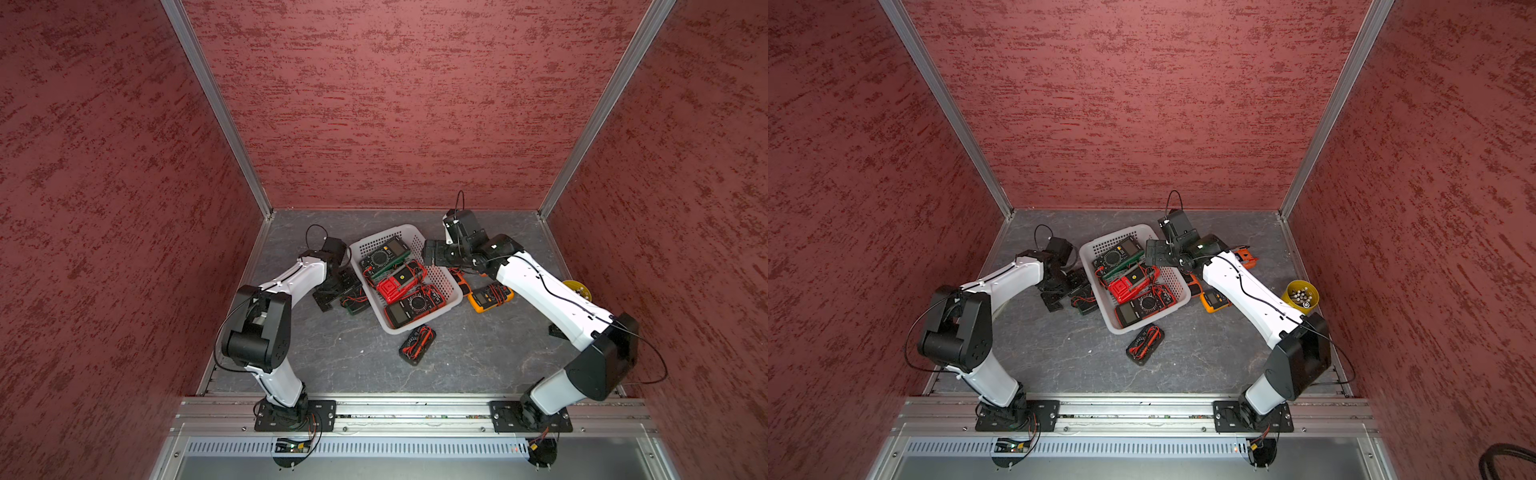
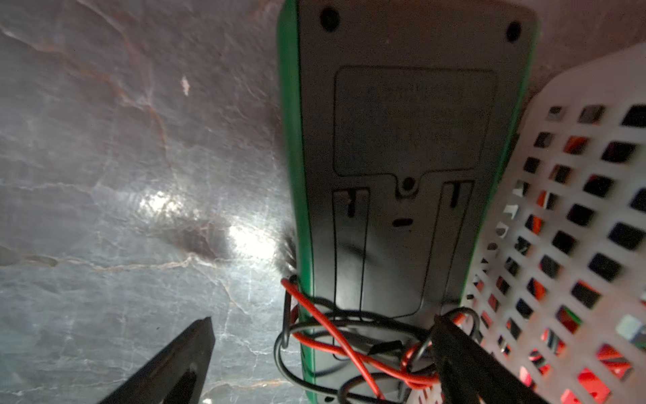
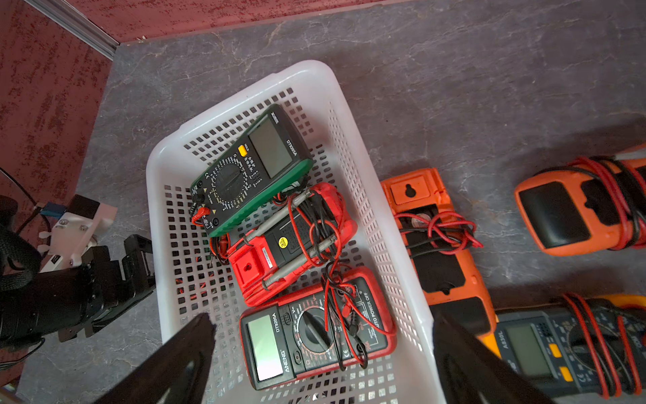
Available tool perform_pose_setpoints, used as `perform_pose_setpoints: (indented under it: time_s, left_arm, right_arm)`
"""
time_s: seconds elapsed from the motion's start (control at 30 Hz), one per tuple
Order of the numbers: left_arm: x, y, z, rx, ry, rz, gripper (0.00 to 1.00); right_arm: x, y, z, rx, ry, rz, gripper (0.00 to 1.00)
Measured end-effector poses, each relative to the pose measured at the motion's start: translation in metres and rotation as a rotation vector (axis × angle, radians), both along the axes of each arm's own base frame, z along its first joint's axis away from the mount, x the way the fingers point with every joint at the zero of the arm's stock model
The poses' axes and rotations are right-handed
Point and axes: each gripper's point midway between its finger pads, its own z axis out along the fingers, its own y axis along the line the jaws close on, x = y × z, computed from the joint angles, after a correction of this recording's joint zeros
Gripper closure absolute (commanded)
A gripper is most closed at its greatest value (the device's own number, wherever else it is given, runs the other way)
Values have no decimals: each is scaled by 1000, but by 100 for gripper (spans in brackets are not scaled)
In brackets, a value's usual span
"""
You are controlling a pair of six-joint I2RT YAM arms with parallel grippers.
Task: Put the multimeter into the basket
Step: Move the basket to the center of the board.
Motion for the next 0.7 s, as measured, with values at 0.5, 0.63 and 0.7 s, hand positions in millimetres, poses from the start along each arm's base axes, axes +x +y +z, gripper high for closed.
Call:
perform_pose_setpoints:
  time_s: [0.5, 0.63, 0.7]
  left_arm:
    - [25, -20, -8, 17, 18, -78, 0]
    - [27, -20, -16, 36, 39, -86, 0]
    - [30, -18, -20, 56, 49, -91, 0]
  right_arm:
    - [0, 0, -6, 3, 0, -1, 1]
    - [-1, 1, -10, 15, 6, -2, 1]
    - [-1, 2, -10, 22, 6, -2, 1]
